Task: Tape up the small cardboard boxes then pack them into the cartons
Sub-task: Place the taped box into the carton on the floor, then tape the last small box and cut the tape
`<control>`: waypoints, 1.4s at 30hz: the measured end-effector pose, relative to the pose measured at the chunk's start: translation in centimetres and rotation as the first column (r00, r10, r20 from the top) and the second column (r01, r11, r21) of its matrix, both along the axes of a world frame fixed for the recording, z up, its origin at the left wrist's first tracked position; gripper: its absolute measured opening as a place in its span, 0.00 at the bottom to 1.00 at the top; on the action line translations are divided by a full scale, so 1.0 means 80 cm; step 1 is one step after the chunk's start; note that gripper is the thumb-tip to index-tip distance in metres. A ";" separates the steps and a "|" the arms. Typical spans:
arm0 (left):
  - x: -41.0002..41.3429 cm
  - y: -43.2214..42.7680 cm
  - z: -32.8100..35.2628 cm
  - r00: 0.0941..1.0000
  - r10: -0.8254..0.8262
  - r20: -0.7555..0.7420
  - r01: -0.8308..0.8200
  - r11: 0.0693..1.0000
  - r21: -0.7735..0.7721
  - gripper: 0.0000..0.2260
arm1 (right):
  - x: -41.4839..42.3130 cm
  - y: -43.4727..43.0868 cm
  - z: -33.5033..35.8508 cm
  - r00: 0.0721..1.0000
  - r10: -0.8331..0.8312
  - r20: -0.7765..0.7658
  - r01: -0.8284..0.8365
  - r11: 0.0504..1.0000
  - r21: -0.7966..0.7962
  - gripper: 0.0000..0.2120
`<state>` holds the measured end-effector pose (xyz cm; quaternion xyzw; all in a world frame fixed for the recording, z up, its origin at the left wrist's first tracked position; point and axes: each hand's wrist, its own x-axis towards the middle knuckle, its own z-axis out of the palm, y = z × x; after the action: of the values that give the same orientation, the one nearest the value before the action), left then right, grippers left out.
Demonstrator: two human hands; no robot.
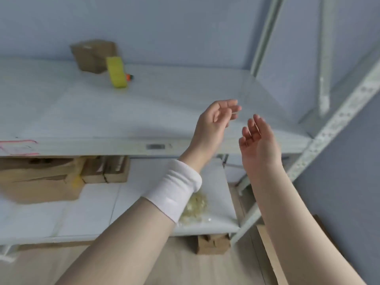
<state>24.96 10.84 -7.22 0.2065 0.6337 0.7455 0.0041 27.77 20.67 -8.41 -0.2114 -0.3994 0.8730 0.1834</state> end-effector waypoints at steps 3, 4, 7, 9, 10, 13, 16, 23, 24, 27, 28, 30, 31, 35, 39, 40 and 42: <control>-0.055 -0.054 0.035 0.993 0.106 -0.042 -0.106 0.994 0.004 0.09 | -0.064 -0.037 0.036 0.995 0.094 -0.020 -0.092 0.990 0.106 0.04; -0.074 -0.071 0.044 0.987 0.153 -0.052 -0.153 0.988 0.000 0.10 | -0.085 -0.046 0.045 0.992 0.128 -0.019 -0.125 0.982 0.141 0.04; -0.128 -0.123 0.062 0.950 0.300 -0.087 -0.303 0.953 -0.020 0.11 | -0.147 -0.069 0.062 0.964 0.265 -0.013 -0.255 0.940 0.225 0.04; -0.159 -0.159 0.072 0.914 0.398 -0.084 -0.400 0.916 -0.021 0.12 | -0.186 -0.084 0.070 0.935 0.353 0.004 -0.342 0.903 0.260 0.04; -0.173 -0.177 0.075 0.893 0.445 -0.075 -0.447 0.894 -0.021 0.12 | -0.205 -0.092 0.074 0.920 0.391 0.013 -0.379 0.884 0.273 0.04; -0.214 -0.238 0.080 0.821 0.567 -0.062 -0.570 0.820 -0.054 0.13 | -0.258 -0.121 0.086 0.880 0.474 0.042 -0.463 0.831 0.310 0.07; -0.252 -0.297 0.076 0.760 0.650 -0.011 -0.647 0.754 -0.114 0.17 | -0.304 -0.153 0.094 0.836 0.541 0.088 -0.534 0.769 0.351 0.15; -0.360 -0.385 0.043 0.635 0.766 -0.100 -0.736 0.560 -0.381 0.33 | -0.405 -0.221 0.100 0.770 0.612 0.179 -0.631 0.691 0.352 0.15; -0.380 -0.391 0.040 0.634 0.761 -0.135 -0.733 0.537 -0.418 0.35 | -0.420 -0.230 0.101 0.773 0.607 0.188 -0.629 0.691 0.356 0.16; -0.444 -0.406 0.032 0.671 0.714 -0.202 -0.687 0.494 -0.533 0.42 | -0.466 -0.258 0.104 0.781 0.584 0.219 -0.620 0.684 0.385 0.18; -0.463 -0.410 0.028 0.696 0.693 -0.185 -0.653 0.505 -0.565 0.44 | -0.482 -0.267 0.104 0.783 0.578 0.231 -0.618 0.681 0.393 0.18; -0.498 -0.416 0.020 0.731 0.667 -0.148 -0.599 0.521 -0.609 0.46 | -0.510 -0.281 0.103 0.785 0.565 0.256 -0.617 0.672 0.410 0.19; -0.511 -0.419 0.015 0.740 0.657 -0.143 -0.580 0.516 -0.630 0.46 | -0.522 -0.286 0.102 0.783 0.562 0.267 -0.620 0.665 0.416 0.19; -0.539 -0.430 -0.004 0.762 0.620 -0.189 -0.588 0.539 -0.603 0.36 | -0.556 -0.299 0.095 0.773 0.558 0.302 -0.633 0.644 0.429 0.17; -0.544 -0.443 0.006 0.726 0.679 -0.108 -0.657 0.640 -0.399 0.25 | -0.572 -0.302 0.090 0.774 0.541 0.329 -0.632 0.631 0.449 0.17; -0.543 -0.445 0.015 0.740 0.673 -0.012 -0.644 0.703 -0.302 0.23 | -0.573 -0.302 0.090 0.771 0.544 0.332 -0.636 0.625 0.453 0.19; -0.538 -0.446 0.037 0.806 0.570 0.160 -0.560 0.822 -0.106 0.18 | -0.573 -0.301 0.089 0.743 0.589 0.318 -0.666 0.603 0.440 0.34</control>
<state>-18.05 -24.87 -4.25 -0.0611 0.6830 0.7115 -0.1537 -18.07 -3.38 -1.33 -0.0594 -0.6829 0.7192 -0.1134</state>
